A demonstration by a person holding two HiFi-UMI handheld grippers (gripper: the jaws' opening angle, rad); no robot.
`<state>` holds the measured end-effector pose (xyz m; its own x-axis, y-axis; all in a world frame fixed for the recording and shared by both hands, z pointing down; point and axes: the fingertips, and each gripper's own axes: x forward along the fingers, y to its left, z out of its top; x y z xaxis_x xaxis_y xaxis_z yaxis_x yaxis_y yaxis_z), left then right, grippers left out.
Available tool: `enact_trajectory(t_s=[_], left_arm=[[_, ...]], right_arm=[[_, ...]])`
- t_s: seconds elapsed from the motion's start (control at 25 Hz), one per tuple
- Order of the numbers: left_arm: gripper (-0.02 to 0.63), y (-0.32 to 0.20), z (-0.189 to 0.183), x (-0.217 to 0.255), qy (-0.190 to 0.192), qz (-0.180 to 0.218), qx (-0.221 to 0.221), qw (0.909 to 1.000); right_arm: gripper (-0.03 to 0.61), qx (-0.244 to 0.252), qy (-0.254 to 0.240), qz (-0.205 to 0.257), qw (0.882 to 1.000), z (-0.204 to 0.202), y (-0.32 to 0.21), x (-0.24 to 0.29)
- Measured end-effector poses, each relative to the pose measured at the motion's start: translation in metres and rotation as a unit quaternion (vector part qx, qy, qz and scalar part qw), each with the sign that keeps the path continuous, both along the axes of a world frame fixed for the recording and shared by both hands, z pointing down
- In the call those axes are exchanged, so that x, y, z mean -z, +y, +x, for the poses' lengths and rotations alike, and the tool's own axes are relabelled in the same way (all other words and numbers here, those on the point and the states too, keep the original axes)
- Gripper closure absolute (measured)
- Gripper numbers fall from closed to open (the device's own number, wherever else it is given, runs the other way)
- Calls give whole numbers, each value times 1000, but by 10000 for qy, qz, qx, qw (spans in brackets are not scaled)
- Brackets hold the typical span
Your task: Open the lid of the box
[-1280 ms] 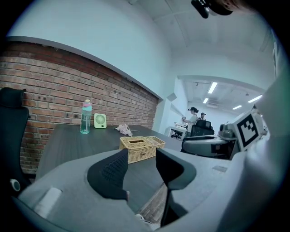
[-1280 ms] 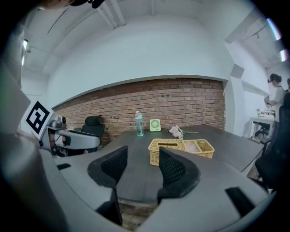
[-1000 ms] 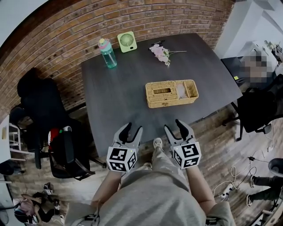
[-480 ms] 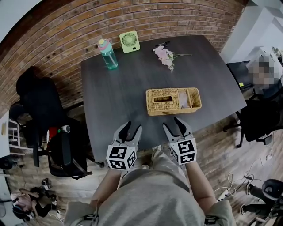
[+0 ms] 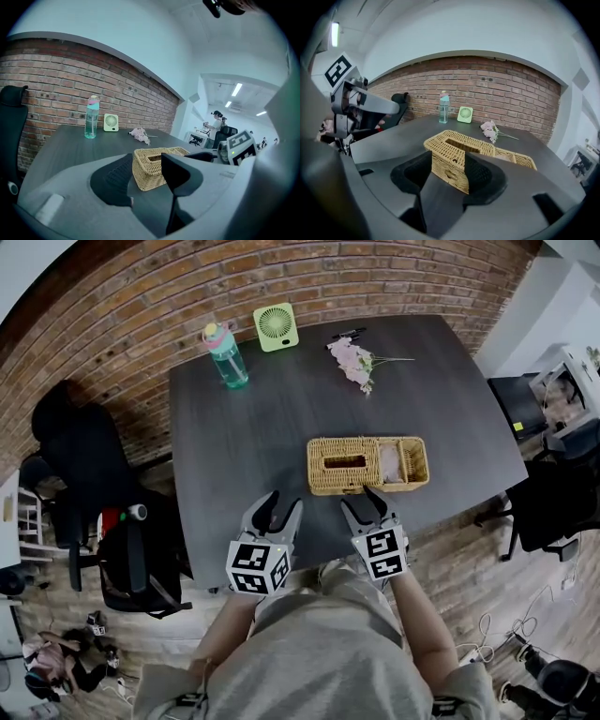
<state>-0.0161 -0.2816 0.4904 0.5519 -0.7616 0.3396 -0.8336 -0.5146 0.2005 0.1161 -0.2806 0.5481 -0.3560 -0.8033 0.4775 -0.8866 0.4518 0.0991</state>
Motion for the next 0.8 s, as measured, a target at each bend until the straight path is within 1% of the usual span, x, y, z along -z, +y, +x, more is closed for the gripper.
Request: enact_trajectory(t_s=[0.12, 0.28, 0.48, 0.68, 0.8], left_arm=[[422, -8, 2, 1, -14, 1, 81, 10000], [422, -19, 0, 2, 9, -7, 204, 9998], [422, -27, 1, 3, 35, -6, 329, 9995], [422, -33, 0, 3, 54, -11, 395, 9992], [422, -34, 0, 2, 74, -18, 417, 9991]], right_arm=[[360, 195, 296, -76, 9993, 3, -9, -11], [360, 514, 845, -119, 9950, 3, -19, -23], [362, 970, 1641, -80, 9816, 2, -23, -36], [374, 1190, 2139, 40, 9696, 3, -28, -39], [377, 1302, 2486, 136, 9597, 5, -31, -39]])
